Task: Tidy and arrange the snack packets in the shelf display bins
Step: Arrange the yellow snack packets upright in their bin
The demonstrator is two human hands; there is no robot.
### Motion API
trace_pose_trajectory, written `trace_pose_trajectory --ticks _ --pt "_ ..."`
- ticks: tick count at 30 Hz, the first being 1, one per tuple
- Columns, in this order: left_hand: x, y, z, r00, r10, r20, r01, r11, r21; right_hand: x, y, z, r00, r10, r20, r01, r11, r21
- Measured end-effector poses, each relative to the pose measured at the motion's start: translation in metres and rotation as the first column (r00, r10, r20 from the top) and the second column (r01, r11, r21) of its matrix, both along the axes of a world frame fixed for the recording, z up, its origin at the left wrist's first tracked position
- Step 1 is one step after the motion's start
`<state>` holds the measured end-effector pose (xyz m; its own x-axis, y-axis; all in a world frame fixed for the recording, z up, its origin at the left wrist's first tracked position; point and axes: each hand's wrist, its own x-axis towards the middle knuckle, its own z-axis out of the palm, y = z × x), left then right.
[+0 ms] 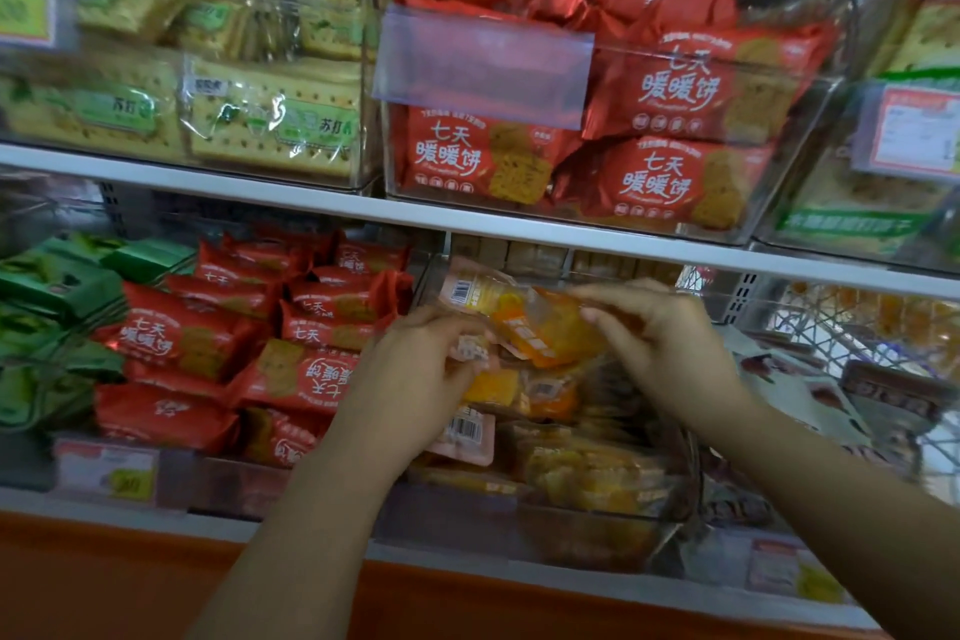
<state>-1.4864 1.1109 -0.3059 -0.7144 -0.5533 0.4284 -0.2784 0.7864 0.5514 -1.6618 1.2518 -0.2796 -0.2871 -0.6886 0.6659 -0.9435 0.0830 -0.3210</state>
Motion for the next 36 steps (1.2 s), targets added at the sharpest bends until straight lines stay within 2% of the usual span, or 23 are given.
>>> trace_pose_trajectory --ticks 5,8,11,13,15,18,20,22,24,27,30,33,36 --pt "0.0 0.02 0.004 0.986 -0.137 -0.095 0.157 0.955 0.251 0.035 0.022 0.004 0.977 0.044 0.21 -0.024 0.995 -0.096" --pt "0.0 0.023 0.001 0.984 -0.088 -0.156 0.137 0.929 0.344 0.054 0.027 0.009 0.926 0.122 0.356 -0.045 0.975 -0.218" --pt "0.0 0.029 0.004 0.954 -0.038 -0.296 0.191 0.84 0.508 0.07 0.027 0.009 0.822 0.229 0.522 -0.028 0.93 -0.365" --pt "-0.002 0.034 0.004 0.917 0.023 -0.398 0.252 0.741 0.622 0.077 0.026 0.007 0.783 0.246 0.571 0.024 0.906 -0.423" --pt "-0.004 0.038 0.002 0.875 0.113 -0.47 0.31 0.615 0.725 0.081 0.024 0.005 0.697 0.311 0.646 0.054 0.876 -0.479" --pt "-0.007 0.041 -0.001 0.817 0.243 -0.522 0.436 0.332 0.837 0.088 0.019 0.001 0.57 0.403 0.716 0.038 0.858 -0.513" --pt "-0.007 0.042 -0.001 0.781 0.33 -0.53 0.498 0.182 0.848 0.091 0.016 -0.004 0.575 0.394 0.717 -0.016 0.882 -0.472" --pt "-0.007 0.039 0.0 0.752 0.381 -0.539 0.541 0.111 0.834 0.092 0.015 -0.007 0.578 0.356 0.734 -0.113 0.926 -0.36" --pt "-0.006 0.034 0.001 0.747 0.379 -0.546 0.553 0.102 0.827 0.088 0.015 -0.007 0.614 0.31 0.726 -0.206 0.951 -0.232" --pt "0.001 0.026 0.005 0.774 0.277 -0.569 0.554 0.138 0.821 0.079 0.015 -0.002 0.698 0.259 0.667 -0.234 0.964 -0.13" --pt "0.011 0.018 0.008 0.78 0.201 -0.592 0.532 0.282 0.798 0.074 0.011 0.007 0.755 0.203 0.624 -0.266 0.964 0.008" --pt "0.028 0.004 0.007 0.779 0.228 -0.585 0.443 0.461 0.769 0.069 0.011 0.012 0.808 0.154 0.568 -0.292 0.943 0.158" --pt "0.048 -0.011 0.004 0.804 0.244 -0.542 0.341 0.558 0.757 0.069 0.015 0.005 0.947 0.101 0.305 -0.231 0.874 0.428"
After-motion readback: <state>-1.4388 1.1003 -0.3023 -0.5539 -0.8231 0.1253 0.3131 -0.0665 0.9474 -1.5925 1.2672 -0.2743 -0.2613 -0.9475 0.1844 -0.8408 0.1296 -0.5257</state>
